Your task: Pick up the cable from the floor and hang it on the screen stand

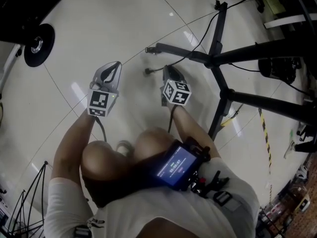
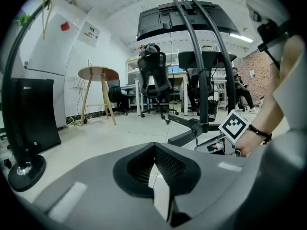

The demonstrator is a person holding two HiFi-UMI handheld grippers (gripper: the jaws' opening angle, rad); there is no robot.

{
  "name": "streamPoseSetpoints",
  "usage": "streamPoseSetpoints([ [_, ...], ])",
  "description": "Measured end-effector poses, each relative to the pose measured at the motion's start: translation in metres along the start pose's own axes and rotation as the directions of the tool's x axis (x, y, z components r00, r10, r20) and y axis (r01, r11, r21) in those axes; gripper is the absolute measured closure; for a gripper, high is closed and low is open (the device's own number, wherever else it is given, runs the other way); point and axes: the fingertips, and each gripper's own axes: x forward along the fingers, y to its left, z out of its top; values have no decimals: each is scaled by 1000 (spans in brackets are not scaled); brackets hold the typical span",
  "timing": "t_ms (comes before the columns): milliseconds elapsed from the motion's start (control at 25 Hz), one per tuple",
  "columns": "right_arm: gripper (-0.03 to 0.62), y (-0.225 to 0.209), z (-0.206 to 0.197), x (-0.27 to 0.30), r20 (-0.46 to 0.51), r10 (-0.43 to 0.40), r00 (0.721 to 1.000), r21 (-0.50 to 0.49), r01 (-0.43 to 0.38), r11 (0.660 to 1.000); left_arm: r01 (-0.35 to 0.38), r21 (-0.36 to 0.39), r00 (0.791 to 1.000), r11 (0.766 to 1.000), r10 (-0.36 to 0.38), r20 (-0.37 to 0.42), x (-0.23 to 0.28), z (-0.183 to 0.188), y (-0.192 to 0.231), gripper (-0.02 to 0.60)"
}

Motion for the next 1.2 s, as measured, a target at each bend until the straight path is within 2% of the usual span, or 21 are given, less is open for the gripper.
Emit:
streamPoseSetpoints([
  [200, 560, 7, 11, -10, 28, 17, 999, -41, -16, 999, 2, 5, 1000, 1000, -2, 6, 3, 3, 1, 580],
  [400, 565, 10, 20, -22, 48, 36, 998, -115, -30, 993, 33, 31, 999, 999, -33, 25, 13, 12, -12, 580],
  [720, 565, 24, 46, -54, 75, 65, 995, -276, -42, 960, 52, 45, 997, 998, -54, 53, 28, 33, -22, 580],
  [960, 565, 46, 100, -110, 59, 75, 995, -385, -47, 922, 77, 85, 994, 993, -84, 73, 24, 96, -44, 580],
  [1200, 565, 93, 176, -185, 23, 102, 994, -446, -81, 891, 80, 59, 994, 995, -84, 67, -13, 193, -53, 580],
])
